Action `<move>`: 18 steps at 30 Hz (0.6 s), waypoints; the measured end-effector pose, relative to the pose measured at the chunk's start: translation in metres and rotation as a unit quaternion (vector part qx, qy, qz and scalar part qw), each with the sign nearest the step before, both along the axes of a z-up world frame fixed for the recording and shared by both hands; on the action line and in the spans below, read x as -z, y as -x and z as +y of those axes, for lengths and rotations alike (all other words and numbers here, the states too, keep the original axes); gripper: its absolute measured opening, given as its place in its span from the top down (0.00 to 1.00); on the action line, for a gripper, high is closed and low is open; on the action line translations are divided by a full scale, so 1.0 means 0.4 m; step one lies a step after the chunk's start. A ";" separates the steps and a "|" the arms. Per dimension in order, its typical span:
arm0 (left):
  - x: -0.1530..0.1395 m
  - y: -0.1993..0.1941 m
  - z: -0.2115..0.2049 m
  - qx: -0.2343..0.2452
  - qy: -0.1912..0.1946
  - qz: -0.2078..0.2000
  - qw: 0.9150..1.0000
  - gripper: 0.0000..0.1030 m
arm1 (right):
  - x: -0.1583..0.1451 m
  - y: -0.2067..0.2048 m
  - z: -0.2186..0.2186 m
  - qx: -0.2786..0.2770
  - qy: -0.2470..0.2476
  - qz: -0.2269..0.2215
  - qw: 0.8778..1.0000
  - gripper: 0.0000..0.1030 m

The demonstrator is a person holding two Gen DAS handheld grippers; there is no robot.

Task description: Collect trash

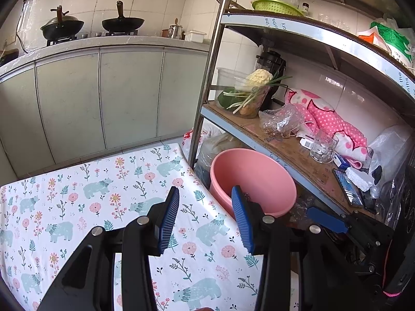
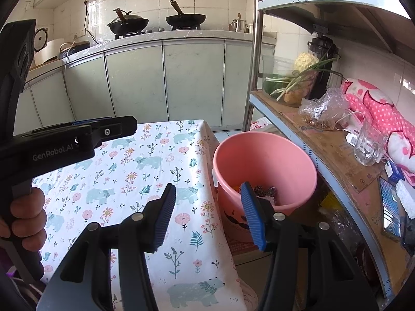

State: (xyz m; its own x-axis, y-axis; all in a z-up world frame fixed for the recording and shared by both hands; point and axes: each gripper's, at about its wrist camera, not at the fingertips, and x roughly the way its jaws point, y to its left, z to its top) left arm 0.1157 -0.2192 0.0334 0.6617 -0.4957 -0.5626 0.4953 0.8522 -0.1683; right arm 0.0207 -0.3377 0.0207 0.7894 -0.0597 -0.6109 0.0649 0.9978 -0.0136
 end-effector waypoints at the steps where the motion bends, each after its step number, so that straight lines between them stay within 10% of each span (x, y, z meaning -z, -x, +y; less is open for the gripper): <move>1: -0.001 0.003 0.000 0.001 0.000 -0.001 1.000 0.59 | -0.001 0.001 -0.001 0.000 0.000 -0.001 1.000 0.49; 18: -0.016 0.027 -0.013 0.011 0.002 -0.013 1.000 0.59 | -0.018 0.023 -0.019 0.021 0.008 -0.015 1.000 0.48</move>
